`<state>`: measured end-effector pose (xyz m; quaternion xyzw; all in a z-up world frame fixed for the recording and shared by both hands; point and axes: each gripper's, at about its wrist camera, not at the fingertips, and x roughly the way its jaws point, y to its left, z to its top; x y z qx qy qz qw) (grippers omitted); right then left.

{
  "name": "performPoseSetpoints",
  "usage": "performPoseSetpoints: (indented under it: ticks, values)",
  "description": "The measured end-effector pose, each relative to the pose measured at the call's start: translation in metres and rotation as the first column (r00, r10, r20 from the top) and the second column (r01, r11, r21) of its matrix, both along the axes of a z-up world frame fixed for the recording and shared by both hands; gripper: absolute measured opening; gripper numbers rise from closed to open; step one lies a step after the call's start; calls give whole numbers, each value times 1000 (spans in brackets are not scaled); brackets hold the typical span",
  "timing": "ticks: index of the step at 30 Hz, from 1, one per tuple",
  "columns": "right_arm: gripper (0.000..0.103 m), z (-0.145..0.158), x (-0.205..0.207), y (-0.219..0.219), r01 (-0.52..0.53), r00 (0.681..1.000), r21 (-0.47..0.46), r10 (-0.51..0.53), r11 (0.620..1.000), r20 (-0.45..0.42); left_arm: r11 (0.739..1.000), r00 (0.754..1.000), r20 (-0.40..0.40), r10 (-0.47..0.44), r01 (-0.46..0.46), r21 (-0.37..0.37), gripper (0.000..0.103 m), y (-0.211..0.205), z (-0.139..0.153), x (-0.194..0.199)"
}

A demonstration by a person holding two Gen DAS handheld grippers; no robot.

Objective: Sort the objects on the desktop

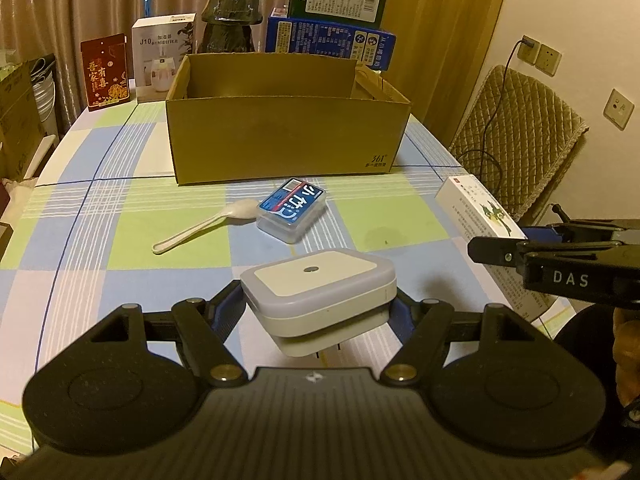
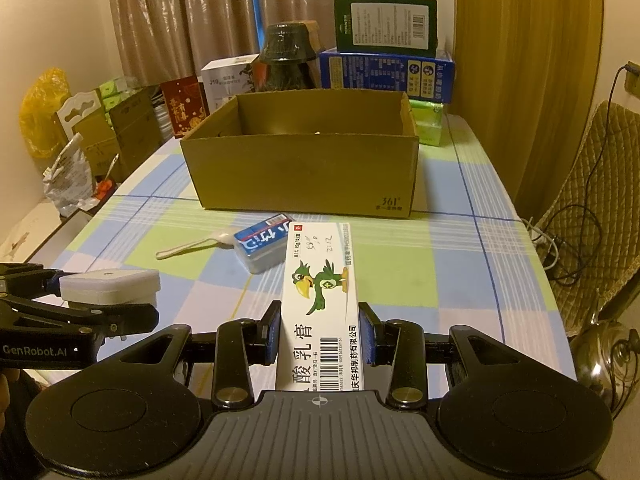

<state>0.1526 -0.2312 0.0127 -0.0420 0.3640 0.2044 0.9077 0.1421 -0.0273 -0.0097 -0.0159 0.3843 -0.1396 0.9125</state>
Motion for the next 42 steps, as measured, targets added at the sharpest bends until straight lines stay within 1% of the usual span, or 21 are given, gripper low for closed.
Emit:
performPoseSetpoints:
  ticks: [27, 35, 42]
  values:
    - [36, -1, 7, -4, 5, 1000, 1, -5, 1000, -7, 1000, 1000, 0, -11, 11, -11, 69, -5, 3, 8]
    - [36, 8, 27, -6, 3, 1000, -5, -3, 1000, 14, 1000, 1000, 15, -7, 7, -1, 69, 0, 9, 26]
    - [36, 23, 56, -1, -16, 999, -1, 16, 1000, 41, 1000, 999, 51, -11, 10, 22, 69, 6, 26, 55]
